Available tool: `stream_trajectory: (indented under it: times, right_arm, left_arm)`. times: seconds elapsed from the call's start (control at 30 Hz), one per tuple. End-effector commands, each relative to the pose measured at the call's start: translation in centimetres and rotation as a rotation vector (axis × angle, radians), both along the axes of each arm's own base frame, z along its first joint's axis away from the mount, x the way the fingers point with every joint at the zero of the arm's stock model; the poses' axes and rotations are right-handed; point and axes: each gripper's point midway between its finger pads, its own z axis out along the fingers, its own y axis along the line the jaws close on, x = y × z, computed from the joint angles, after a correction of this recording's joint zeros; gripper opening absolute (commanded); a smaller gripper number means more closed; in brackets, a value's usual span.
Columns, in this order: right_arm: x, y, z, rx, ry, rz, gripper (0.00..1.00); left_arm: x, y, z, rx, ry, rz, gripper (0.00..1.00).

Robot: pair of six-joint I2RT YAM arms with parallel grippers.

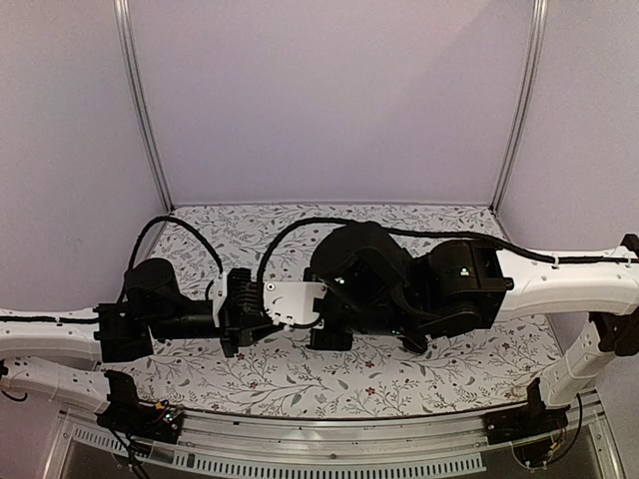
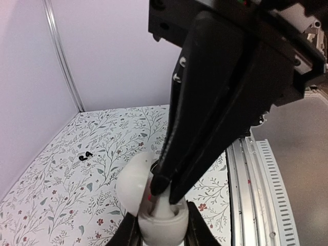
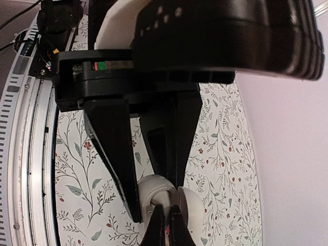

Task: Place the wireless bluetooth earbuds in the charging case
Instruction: Adjust the left earbud in the left side groove of the charging case.

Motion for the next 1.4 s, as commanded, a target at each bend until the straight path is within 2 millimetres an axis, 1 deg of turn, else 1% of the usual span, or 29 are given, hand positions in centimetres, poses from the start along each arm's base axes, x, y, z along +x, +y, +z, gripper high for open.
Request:
stream_trajectory:
  times: [0.0, 0.27, 0.33, 0.6, 0.83, 0.93, 1.07, 1.13, 1.27, 1.37]
  right_arm:
    - [0.1, -0.5, 0.4, 0.034, 0.015, -0.017, 0.00]
    - [0.2, -0.7, 2.4, 0.132, -0.001, -0.017, 0.00]
    - [0.0, -0.7, 2.4, 0.129, 0.002, -0.008, 0.00]
    - [-0.9, -0.4, 0.8, 0.085, 0.024, 0.042, 0.00]
    - [-2.0, -0.1, -1.1, 0.022, 0.027, 0.093, 0.00]
    - [-2.1, 0.0, -1.5, 0.006, 0.029, 0.100, 0.00]
    - [-2.1, 0.1, -0.8, 0.019, 0.028, 0.098, 0.00]
    - [-2.0, 0.1, -0.4, 0.030, 0.022, 0.093, 0.03]
    - [-1.8, 0.0, 1.2, 0.069, 0.007, 0.080, 0.12]
    - [-1.8, 0.0, 2.8, 0.109, 0.006, 0.082, 0.14]
  left_arm:
    - [-0.6, 0.3, 3.5, -0.138, -0.047, -0.007, 0.00]
    - [-0.5, 0.5, 4.3, -0.182, -0.030, -0.007, 0.00]
    - [-0.5, 0.7, 4.6, -0.198, -0.030, -0.009, 0.00]
    - [-0.5, 1.2, 5.3, -0.230, -0.024, -0.017, 0.00]
    - [-0.4, 1.8, 5.9, -0.261, -0.015, -0.017, 0.00]
    - [-0.3, 1.8, 5.9, -0.262, -0.015, -0.021, 0.00]
    - [-0.3, 1.5, 5.4, -0.247, -0.009, -0.031, 0.00]
    - [-0.4, 1.5, 5.3, -0.242, -0.009, -0.034, 0.00]
    - [-0.3, 1.3, 4.9, -0.232, -0.006, -0.034, 0.00]
    - [-0.3, 1.2, 4.8, -0.227, -0.006, -0.037, 0.00]
